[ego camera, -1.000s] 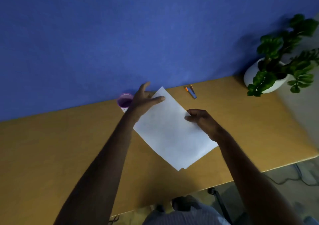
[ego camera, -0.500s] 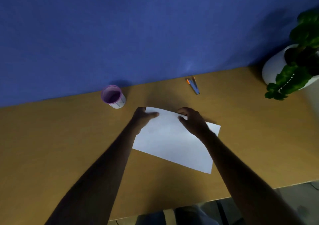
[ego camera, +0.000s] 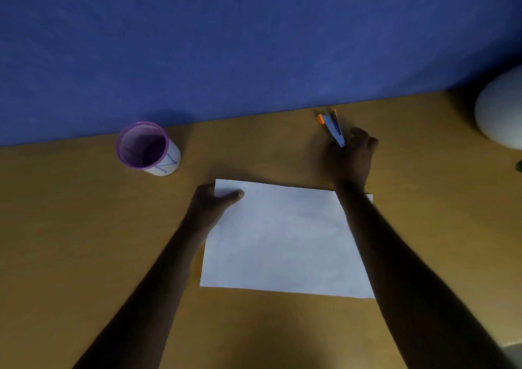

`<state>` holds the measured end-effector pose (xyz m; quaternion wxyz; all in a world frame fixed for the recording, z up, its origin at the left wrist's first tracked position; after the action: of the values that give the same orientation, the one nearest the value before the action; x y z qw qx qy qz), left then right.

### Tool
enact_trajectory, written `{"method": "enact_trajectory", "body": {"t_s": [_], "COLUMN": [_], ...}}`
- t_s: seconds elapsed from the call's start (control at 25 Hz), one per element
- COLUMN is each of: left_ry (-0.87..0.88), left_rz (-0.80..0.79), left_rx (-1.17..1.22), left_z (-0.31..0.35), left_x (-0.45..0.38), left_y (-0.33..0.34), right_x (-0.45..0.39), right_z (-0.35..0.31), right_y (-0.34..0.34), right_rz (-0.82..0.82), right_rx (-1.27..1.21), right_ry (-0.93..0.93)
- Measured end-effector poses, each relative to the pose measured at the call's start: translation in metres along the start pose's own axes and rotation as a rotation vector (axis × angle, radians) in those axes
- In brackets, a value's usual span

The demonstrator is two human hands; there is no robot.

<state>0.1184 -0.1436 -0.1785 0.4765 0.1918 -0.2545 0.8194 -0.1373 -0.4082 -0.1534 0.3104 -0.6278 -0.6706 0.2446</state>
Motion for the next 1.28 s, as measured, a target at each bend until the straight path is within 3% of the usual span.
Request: {"method": "enact_trajectory", "body": {"t_s": [0.08,0.2,0.4,0.52,0.6,0.72,0.84,0.96,1.28], "left_ry": [0.016,0.087,0.148,0.118,0.143,0.150,0.147,0.105,0.081], "left_rz": [0.001,0.003,0.015,-0.051,-0.043,-0.056,-0.106,-0.252,-0.479], "left_rx": [0.007,0.014,0.016,0.065,0.031,-0.013,-0.019,-0.006,-0.266], "left_z": [-0.002,0.002,0.004,-0.007,-0.007,-0.010,-0.012,-0.011,0.020], "left_x": [0.001,0.003,0.006,0.010,0.018,0.026,0.027,0.017,-0.007], "left_y": [0.000,0.001,0.001,0.009,0.008,0.010,0.010,0.015,0.048], "right_x": [-0.006,-0.004,0.055,0.124,0.166,0.199,0.205,0.208,0.216], "right_z": [0.001,0.001,-0.012,-0.009,0.001,0.019,0.018,0.011,0.019], "right_y": [0.002,-0.003,-0.005,0.015,0.033,0.046,0.044,0.041,0.043], "right_rz": [0.000,0.009,-0.206,-0.434,-0.534,-0.587,-0.607,-0.594,-0.572], "right_rx": [0.105,0.027,-0.819,-1.246,-1.338,-1.109,-0.827,-0.625,-0.471], "right_ry": [-0.011,0.001,0.056,0.256,0.409,0.450,0.198,0.016,-0.029]}}
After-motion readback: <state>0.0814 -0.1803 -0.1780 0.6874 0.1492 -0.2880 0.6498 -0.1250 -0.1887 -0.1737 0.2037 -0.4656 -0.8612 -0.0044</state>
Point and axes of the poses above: each hand's wrist, its own x-axis away from the middle knuckle, its own y-axis out of the palm, z = x × y, the point moved 10 cm from there along -x, towards the middle knuckle, and after that the axes turned 6 degrees about -z, right-handed, at the moved point
